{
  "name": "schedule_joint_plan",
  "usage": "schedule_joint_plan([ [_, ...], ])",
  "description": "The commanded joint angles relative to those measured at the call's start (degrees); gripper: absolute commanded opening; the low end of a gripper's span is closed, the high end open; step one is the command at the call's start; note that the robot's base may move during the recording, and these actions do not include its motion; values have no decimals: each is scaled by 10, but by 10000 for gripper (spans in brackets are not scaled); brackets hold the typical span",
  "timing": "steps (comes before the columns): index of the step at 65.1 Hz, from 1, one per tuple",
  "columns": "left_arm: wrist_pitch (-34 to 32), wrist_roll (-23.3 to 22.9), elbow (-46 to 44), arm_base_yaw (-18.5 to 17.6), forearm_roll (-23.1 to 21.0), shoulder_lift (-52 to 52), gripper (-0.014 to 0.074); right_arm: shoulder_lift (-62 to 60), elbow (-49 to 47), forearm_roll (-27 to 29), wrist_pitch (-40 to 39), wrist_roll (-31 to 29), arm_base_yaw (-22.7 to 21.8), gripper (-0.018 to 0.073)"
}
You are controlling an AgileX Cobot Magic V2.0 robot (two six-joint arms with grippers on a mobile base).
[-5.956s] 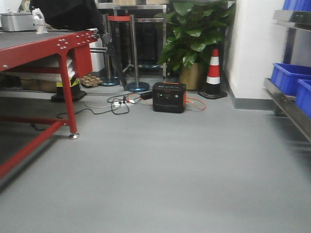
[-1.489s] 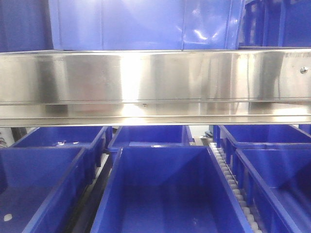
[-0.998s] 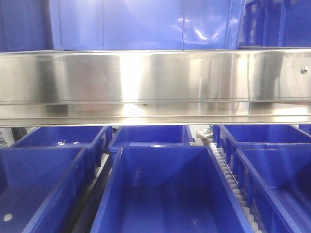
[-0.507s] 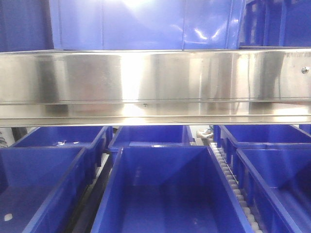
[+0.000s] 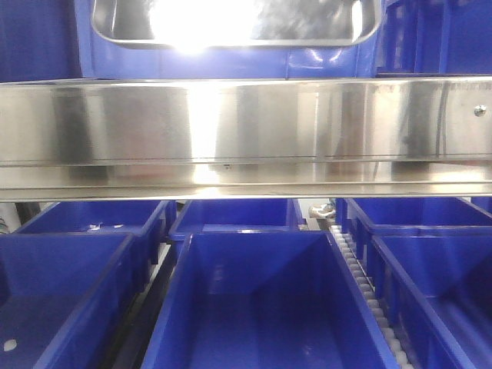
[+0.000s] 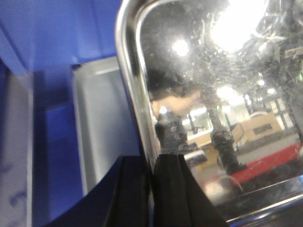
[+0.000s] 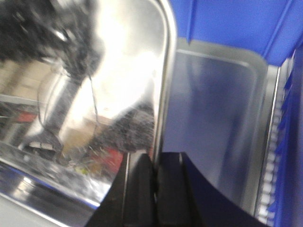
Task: Stack silver trays without gaps
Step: 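Lower the held tray onto the silver tray on the shelf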
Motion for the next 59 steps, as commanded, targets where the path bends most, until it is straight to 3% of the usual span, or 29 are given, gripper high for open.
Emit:
schedule_joint_plan([
  [1, 26, 20, -17, 17, 39, 13, -14, 17, -16, -26, -11, -5, -10, -79],
  [17, 25, 20, -23, 48, 29, 49, -14, 55, -18, -33, -13, -5, -10, -79],
  [32, 14, 20, -23, 50, 27, 72, 6, 75, -18, -33, -13, -5, -10, -79],
  [51, -15, 20, -23, 50, 38, 75, 344, 78, -18, -48, -23, -5, -10, -74],
  [59, -17, 20, -23, 50, 40, 75, 394, 78, -18, -48, -31, -5, -10, 91],
])
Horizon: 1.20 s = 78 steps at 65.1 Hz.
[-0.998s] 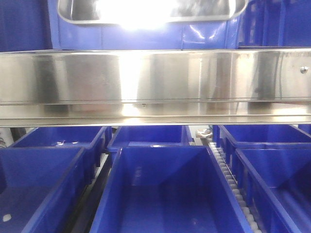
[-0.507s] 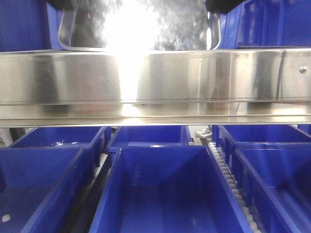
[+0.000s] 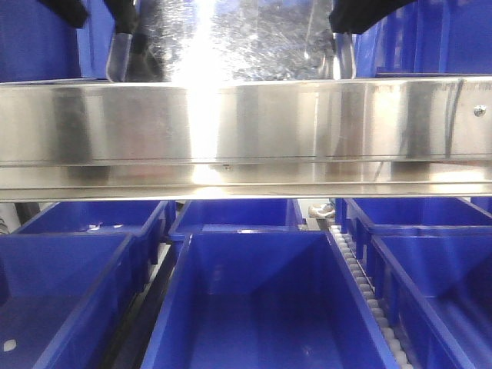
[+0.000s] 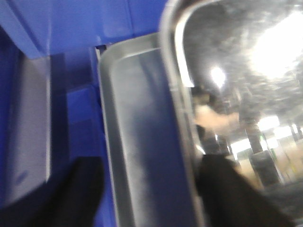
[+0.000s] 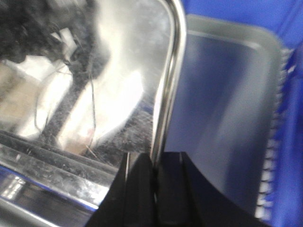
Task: Stack silver trays without gaps
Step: 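Lower the held tray onto the silver tray on the shelf, then open both grippers and raise them away from the stacked trays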
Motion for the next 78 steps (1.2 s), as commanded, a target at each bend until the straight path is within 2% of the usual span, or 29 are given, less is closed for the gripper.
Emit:
schedule_joint_plan([
  [1, -9, 2, -5, 7, 25, -3, 394, -1, -4, -24, -12, -5, -7, 123],
  [6, -10, 2, -5, 7, 25, -3, 392, -1, -4, -24, -13, -5, -7, 294],
  [10, -11, 2, -5, 7, 25, -3, 392, -1, -4, -25, -13, -5, -7, 363],
  [37, -2, -6, -28, 7, 31, -34, 378, -43, -12, -28, -16, -5, -7, 368],
  [39, -1, -8, -31, 7, 31, -41, 367, -51, -12, -28, -15, -5, -7, 358],
  [44, -1, -15, -32, 7, 30, -76, 274, -87, -12, -28, -4, -6, -7, 289],
  [51, 2, -15, -32, 7, 30, -130, 92, -139, -12, -30, -3, -29, -7, 151],
  [55, 0, -15, -30, 7, 30, -174, -43, -177, -10, -30, -3, -32, -7, 55],
  [62, -13, -15, -12, 7, 34, -245, -2, -253, 16, -30, -9, -35, -7, -98],
  [68, -60, -15, 28, 7, 46, -319, -6, -329, 72, -30, -41, -42, -7, -76],
  [73, -120, -15, 93, 7, 65, -397, -6, -412, 140, -30, -79, -42, -6, -78],
  [78, -139, -15, 156, 7, 75, -471, -6, -494, 203, -30, -100, -42, -6, -78],
])
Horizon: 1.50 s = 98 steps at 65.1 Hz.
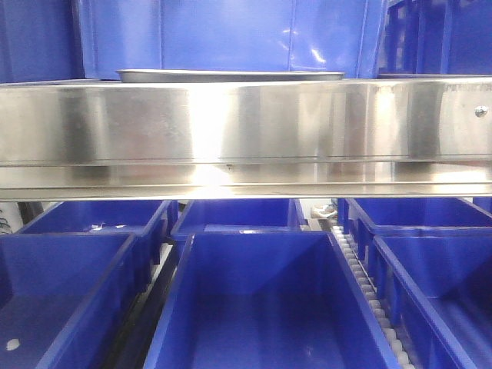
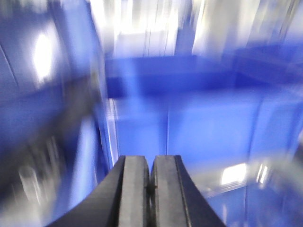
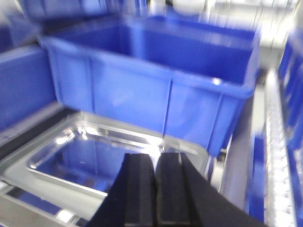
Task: Stack silver trays without gaps
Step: 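Open both grippers and raise them away from the stacked trays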
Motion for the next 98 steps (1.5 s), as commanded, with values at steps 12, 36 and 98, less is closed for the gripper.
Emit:
schedule_joint_plan([
  [12, -36, -4, 223, 1, 15, -227, -6, -252, 198, -7, -44, -6, -2, -78],
  [36, -61, -4, 452, 1, 21, -505, -6, -465, 316, -7, -34, -6, -2, -78],
  [98, -107, -8, 467, 150, -57, -512, -6, -465, 314, -5, -44, -6, -2, -78],
])
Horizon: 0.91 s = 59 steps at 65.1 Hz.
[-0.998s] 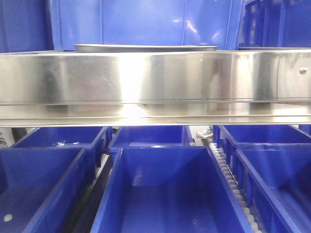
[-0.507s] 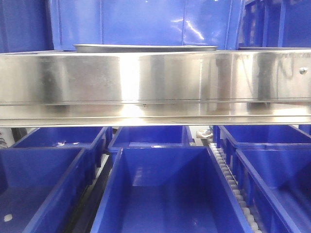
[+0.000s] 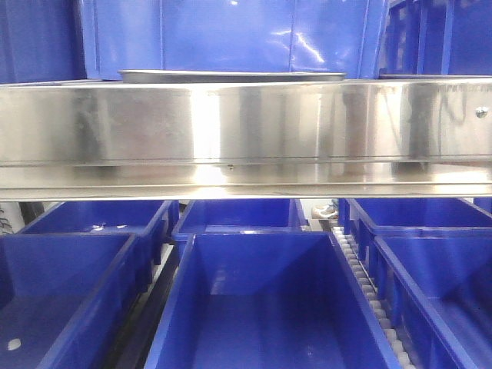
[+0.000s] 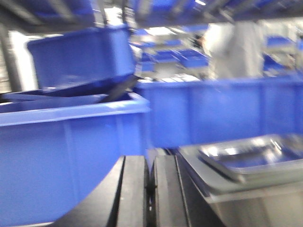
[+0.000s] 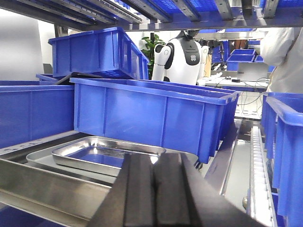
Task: Stack silver trays without gaps
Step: 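Open both grippers and raise them away from the stacked trays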
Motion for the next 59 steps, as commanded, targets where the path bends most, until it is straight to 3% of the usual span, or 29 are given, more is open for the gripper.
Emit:
schedule_joint_plan([
  [1, -23, -6, -1, 58, -56, -3, -6, -2, 1, -4, -13, -3, -2, -78],
  [9, -23, 1, -1, 142, -132, -3, -6, -2, 1, -4, -13, -3, -2, -78],
  [17, -17, 46, -1, 174, -157, -3, -6, -2, 1, -4, -13, -3, -2, -78],
  [22, -14, 62, 4, 174, -161, -3, -6, -2, 1, -4, -13, -3, -2, -78],
  [32, -89, 85, 90, 142, -212, -3, -6, -2, 1, -4, -13, -3, -1, -78],
  [43, -150, 122, 175, 108, -212, -3, -6, -2, 1, -4, -13, -3, -1, -78],
  [59, -226, 123, 247, 106, -219, -3, -6, -2, 1, -4, -13, -3, -1, -78],
])
